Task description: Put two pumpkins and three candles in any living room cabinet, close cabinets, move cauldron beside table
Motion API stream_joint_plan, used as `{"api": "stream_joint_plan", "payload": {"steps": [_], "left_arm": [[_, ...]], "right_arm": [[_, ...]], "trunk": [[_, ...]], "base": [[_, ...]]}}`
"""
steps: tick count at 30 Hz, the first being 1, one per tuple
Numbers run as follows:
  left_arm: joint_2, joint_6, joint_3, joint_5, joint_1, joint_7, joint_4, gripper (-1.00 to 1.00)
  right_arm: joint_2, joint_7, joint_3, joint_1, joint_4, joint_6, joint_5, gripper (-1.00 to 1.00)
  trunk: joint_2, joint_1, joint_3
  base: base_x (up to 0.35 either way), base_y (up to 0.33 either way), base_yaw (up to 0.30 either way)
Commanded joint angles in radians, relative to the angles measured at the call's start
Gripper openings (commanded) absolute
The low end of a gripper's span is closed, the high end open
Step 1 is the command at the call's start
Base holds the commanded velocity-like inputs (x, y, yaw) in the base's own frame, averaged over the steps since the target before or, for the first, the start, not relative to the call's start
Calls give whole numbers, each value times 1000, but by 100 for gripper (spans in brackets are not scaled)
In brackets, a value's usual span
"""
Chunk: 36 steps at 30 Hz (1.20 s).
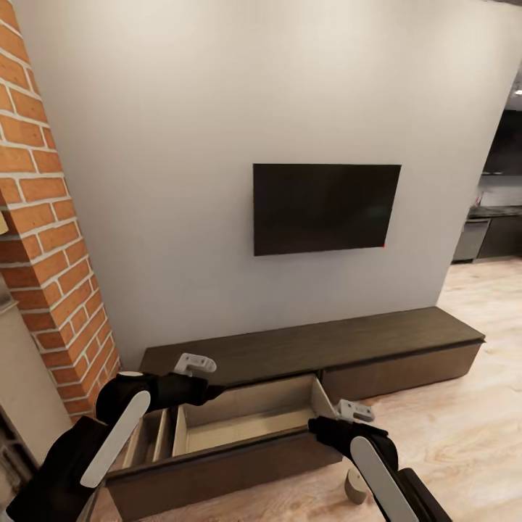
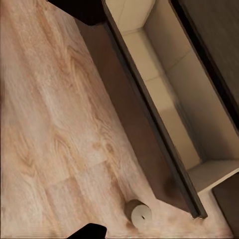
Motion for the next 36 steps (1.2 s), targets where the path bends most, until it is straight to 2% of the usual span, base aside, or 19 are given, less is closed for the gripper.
{"api": "stream_joint_plan", "payload": {"steps": [1, 9, 14, 18, 28, 36], "left_arm": [[1, 3, -1, -1, -1, 0, -1, 100], [2, 3, -4, 0, 0, 0, 0, 100], [1, 3, -4, -1, 0, 0, 0, 100], [1, 3, -5, -1, 0, 0, 0, 100], [1, 3, -6, -1, -1, 0, 0, 100], [-17, 3, -7, -2, -1, 0, 1, 100]], "right_arm": [[-1, -10, 3, -2, 0, 1, -9, 100], [-1, -7, 1, -3, 2, 1, -9, 100], [-1, -4, -45, -3, 4, 3, -11, 100], [-1, -2, -59, -3, 5, 3, -11, 100], [0, -2, -66, -4, 7, 4, -11, 100], [-1, -2, -67, -4, 8, 4, -11, 100]], "trunk": [[-1, 0, -2], [-1, 0, -6], [-1, 0, -8], [-1, 0, -10], [-1, 0, -15], [-1, 0, -19]], "base": [[-328, 0, -281], [-330, 0, -278], [-184, 0, -276], [-73, 0, -276], [-15, 0, -276], [-1, 0, -275]]}}
